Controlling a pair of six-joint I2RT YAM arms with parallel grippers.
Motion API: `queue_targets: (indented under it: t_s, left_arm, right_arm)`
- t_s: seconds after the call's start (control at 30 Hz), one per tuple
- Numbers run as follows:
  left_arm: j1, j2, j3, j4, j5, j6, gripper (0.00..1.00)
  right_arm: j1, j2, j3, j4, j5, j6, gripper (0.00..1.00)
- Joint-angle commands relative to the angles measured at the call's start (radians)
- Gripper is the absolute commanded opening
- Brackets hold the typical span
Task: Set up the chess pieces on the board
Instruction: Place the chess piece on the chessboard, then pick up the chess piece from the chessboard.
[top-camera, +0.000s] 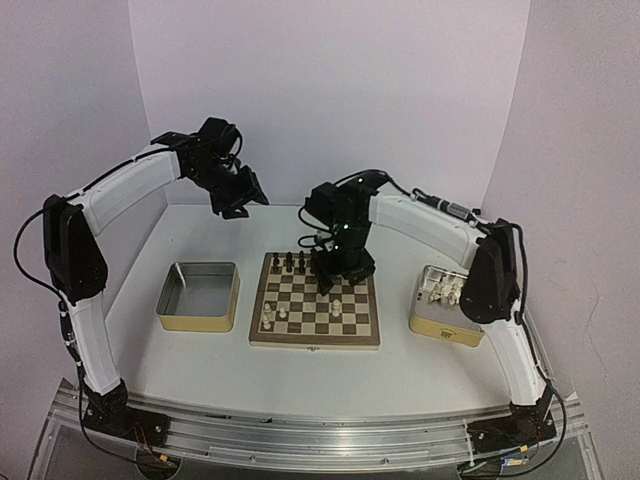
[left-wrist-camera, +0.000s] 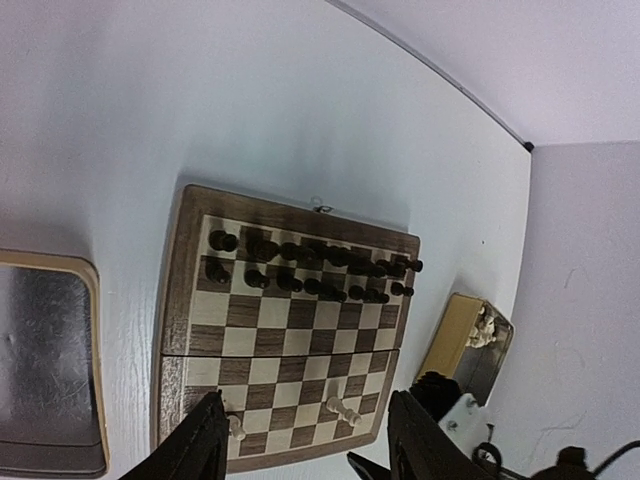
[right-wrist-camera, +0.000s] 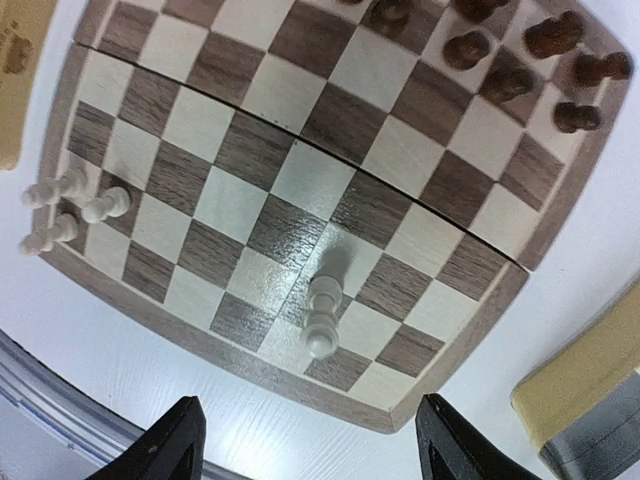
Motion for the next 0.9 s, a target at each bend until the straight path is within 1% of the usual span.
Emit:
queue_targets:
  t_s: [0.0,0.1,0.17,0.27,0.4,0.47,0.63,0.87]
  left_arm:
    - [-0.164,0.131,0.233,-0.233,-0.123,0.125,0.54]
    - [-0.257,0.237,0.355,-0.351,-0.141,0.168,0.54]
    - [-0.306,0.272,0.393,-0.385,-0.123,0.194,0.54]
    - [-0.379,0.313,0.403,-0.387,-0.077,0.220,0.54]
    - [-0.452,0.392,0.439,-0.412,-0.049,0.245,0.54]
    - [-0.472,0.420,0.457,-0.424,-0.059,0.243,0.54]
    - [-0.483,0.444,0.422,-0.369,-0.073,0.212,0.54]
    - [-0.484,0.510,0.472,-0.355,-0.119,0.189,0.51]
  right_arm:
    - [-0.082,-0.245,-0.063,-0.248,0.053,0.065,0.72]
    - [-0.168,-0.401,-0.221,-0.111,0.067,0.127,0.72]
    - [-0.240,-0.474,-0.324,-0.041,0.079,0.162,0.72]
    - [-0.327,-0.547,-0.404,0.023,0.086,0.179,0.72]
    - [-0.414,-0.583,-0.449,0.067,0.067,0.173,0.72]
    - [-0.427,-0.586,-0.451,0.073,0.066,0.162,0.72]
    - [-0.432,-0.582,-0.456,0.082,0.049,0.149,0.72]
    - [-0.432,-0.582,-0.468,0.098,0.028,0.145,0.72]
